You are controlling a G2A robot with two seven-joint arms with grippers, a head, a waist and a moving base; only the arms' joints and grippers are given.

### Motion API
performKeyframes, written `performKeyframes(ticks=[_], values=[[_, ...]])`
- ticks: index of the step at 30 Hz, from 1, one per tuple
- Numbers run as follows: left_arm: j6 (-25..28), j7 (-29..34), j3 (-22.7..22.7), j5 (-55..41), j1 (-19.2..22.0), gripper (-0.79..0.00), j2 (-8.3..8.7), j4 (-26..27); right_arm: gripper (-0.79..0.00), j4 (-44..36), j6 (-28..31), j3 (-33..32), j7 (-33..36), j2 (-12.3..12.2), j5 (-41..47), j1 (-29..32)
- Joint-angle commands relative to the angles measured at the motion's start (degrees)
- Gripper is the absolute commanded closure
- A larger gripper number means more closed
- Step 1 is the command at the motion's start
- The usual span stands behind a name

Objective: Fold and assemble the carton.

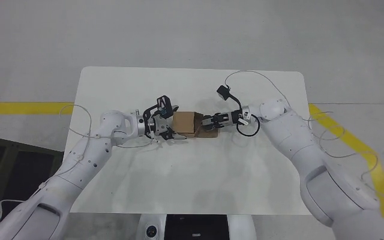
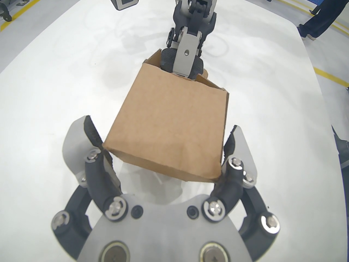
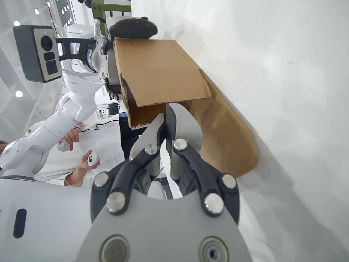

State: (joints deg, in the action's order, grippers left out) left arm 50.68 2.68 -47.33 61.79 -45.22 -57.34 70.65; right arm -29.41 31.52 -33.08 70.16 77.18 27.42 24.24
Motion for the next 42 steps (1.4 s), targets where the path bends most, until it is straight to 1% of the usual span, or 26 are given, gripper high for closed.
performKeyframes(ticks=[1,6,11,23,32,42], values=[[-0.1,0.1,-0.3,0.2,-0.1,-0.785,-0.03,0.2,0.0,-0.3,-0.6,-0.4,0.0,-0.3,-0.8,0.0],[-0.1,0.2,-1.1,0.5,-0.5,-0.785,-0.03,0.4,0.0,-1.2,-1.7,-1.2,-0.8,-0.5,-2.4,-0.3],[0.0,0.3,-1.8,0.8,-0.9,-0.785,-0.01,0.6,0.0,-2.3,-1.8,-1.4,-1.4,-0.3,-3.9,-0.2],[0.4,0.7,-3.2,1.2,-1.7,-0.785,-0.11,1.2,0.0,-4.0,-2.0,-1.3,1.8,0.9,-4.5,0.7],[1.0,1.4,-4.0,1.3,-2.2,-0.785,-0.16,1.8,0.0,-4.8,-2.2,-0.2,1.0,2.9,-5.6,0.9],[1.2,2.4,-5.2,1.4,-3.2,-0.785,-0.08,2.6,0.0,-2.6,-1.5,0.2,1.1,5.3,-4.5,0.2]])
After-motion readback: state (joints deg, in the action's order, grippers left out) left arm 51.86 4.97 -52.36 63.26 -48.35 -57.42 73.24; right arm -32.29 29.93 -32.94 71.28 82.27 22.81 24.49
